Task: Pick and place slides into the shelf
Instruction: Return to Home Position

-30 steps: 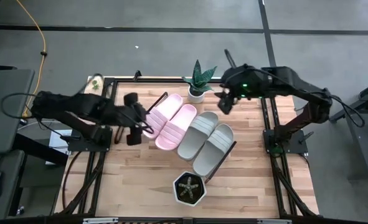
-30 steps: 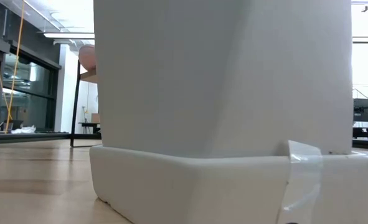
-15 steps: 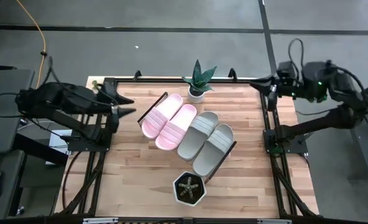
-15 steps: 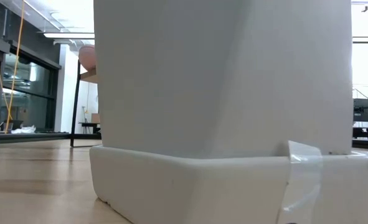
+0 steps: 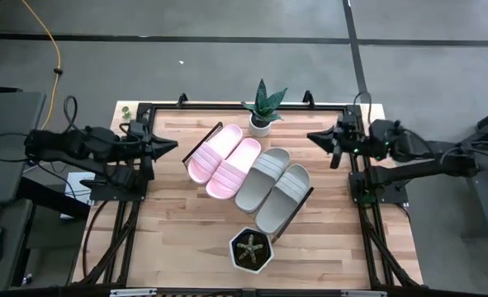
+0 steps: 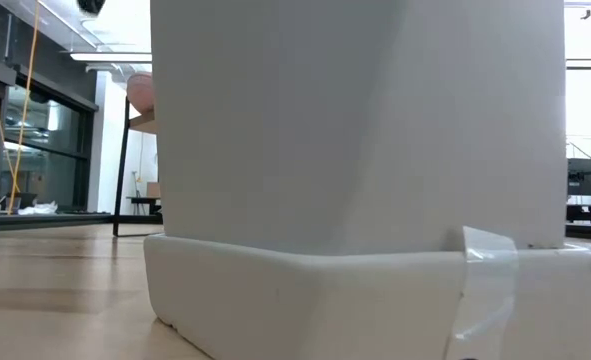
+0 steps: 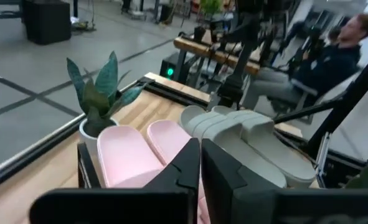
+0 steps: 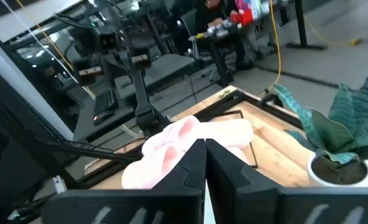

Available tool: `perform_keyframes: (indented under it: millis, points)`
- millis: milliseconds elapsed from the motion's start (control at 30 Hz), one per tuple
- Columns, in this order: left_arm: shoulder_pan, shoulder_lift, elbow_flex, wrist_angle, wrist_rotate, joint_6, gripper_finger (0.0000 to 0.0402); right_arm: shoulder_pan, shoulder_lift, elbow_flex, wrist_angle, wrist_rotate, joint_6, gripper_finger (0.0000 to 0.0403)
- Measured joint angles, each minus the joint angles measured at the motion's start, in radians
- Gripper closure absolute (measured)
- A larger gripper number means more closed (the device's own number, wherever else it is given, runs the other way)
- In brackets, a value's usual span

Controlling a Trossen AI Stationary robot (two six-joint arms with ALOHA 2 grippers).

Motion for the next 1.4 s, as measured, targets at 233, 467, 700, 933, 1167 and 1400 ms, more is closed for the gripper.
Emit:
perform_keyframes:
  millis: [233,467,700,933,1167,1400]
  points:
    - [0.000,-0.219,-0.308,0.212,-0.002,-0.018,0.0399,-0.021,-0.044,-0.264,0.312,-0.013,-0.008,0.0403]
    - [0.000,-0.385,-0.479,0.299,-0.002,-0.017,0.0400,-0.054,-0.102,-0.426,0.479,-0.066,0.046,0.0403]
    - [0.000,-0.475,-0.564,0.298,0.020,-0.075,0.0401,-0.055,-0.155,-0.516,0.483,-0.069,0.140,0.0403]
    - [-0.001,-0.537,-0.603,0.275,0.159,-0.160,0.0401,-0.027,-0.202,-0.619,0.558,-0.099,0.218,0.0403]
    - [0.000,-0.561,-0.610,0.159,0.165,-0.227,0.0401,0.013,-0.249,-0.737,0.703,-0.094,0.260,0.0403]
    - [0.000,-0.562,-0.610,0.132,0.178,-0.255,0.0402,0.051,-0.262,-0.764,0.713,-0.110,0.245,0.0403]
